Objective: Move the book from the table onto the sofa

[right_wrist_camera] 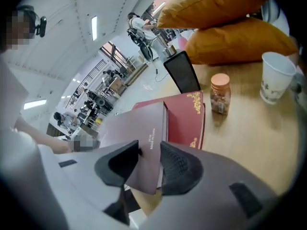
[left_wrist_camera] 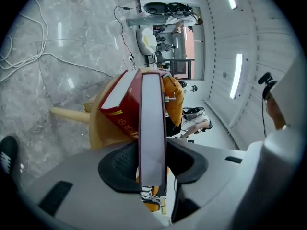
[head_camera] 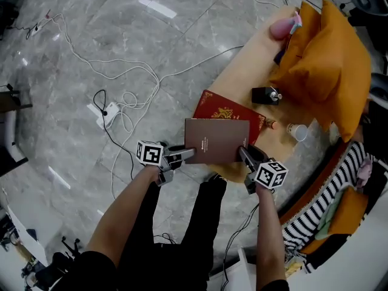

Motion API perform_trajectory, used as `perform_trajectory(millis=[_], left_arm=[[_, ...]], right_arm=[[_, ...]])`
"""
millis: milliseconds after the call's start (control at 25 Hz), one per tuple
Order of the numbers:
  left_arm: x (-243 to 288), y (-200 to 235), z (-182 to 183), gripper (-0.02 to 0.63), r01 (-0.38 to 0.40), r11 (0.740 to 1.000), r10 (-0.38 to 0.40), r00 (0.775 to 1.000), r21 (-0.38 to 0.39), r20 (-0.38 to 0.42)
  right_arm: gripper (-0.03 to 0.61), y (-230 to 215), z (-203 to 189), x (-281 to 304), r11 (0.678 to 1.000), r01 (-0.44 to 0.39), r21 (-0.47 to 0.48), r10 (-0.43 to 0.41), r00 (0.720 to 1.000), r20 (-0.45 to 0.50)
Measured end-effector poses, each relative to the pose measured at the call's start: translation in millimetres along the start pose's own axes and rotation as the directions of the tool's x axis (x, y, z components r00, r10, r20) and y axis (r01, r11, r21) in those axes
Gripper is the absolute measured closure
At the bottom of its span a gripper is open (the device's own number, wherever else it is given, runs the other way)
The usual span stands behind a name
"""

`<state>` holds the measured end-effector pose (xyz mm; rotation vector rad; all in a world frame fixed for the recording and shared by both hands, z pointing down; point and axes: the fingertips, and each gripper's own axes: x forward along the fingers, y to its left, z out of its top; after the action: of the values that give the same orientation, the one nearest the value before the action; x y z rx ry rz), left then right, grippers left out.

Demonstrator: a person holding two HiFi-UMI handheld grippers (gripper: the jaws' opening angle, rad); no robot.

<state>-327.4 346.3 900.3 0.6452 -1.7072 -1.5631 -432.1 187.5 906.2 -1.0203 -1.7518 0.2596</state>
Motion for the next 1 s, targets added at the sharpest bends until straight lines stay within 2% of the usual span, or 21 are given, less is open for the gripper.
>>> perform_trajectory(millis=[120, 280, 440, 520, 680, 880, 1000], left_arm=[[-10, -14, -3, 0.462, 0.021, 1.0, -0.021, 1.0, -0.012, -0.01], [-28, -46, -6, 0.463, 0.079, 0.997, -0.079, 0.997, 0.001, -0.018], [-50, -105, -5, 0.463, 0.148, 0.989, -0.148, 0.989, -0.021, 0.009], [-63, -136, -5, 0.463, 0.162, 0.987, -0.162, 0.987, 0.006, 0.02], [-83, -190, -13, 0.463, 0.188, 0.98, -0.19, 0.982, 0.062, 0.026], [-92, -260, -40, 0.463, 0.272, 0.961, -0.274, 0.96, 0.052, 0.05], [-99, -284, -42, 0.463, 0.294, 0.952, -0.298, 0.954, 0.089, 0.035]], right_arm=[[0.437, 14, -4, -12, 0.999, -0.025, 0.047, 0.024, 0.999, 0.023], [0.437, 47, 10, -38, 0.998, -0.041, 0.056, 0.036, 0.996, 0.081], [0.439, 94, 33, -72, 0.995, -0.086, 0.044, 0.079, 0.987, 0.138], [0.439, 120, 45, -91, 0.995, -0.097, 0.021, 0.092, 0.983, 0.161], [0.462, 164, 63, -133, 0.996, -0.084, -0.028, 0.088, 0.975, 0.203], [0.462, 201, 67, -188, 0.997, -0.074, -0.039, 0.081, 0.971, 0.227], [0.462, 220, 76, -214, 0.998, -0.061, -0.029, 0.066, 0.953, 0.295]])
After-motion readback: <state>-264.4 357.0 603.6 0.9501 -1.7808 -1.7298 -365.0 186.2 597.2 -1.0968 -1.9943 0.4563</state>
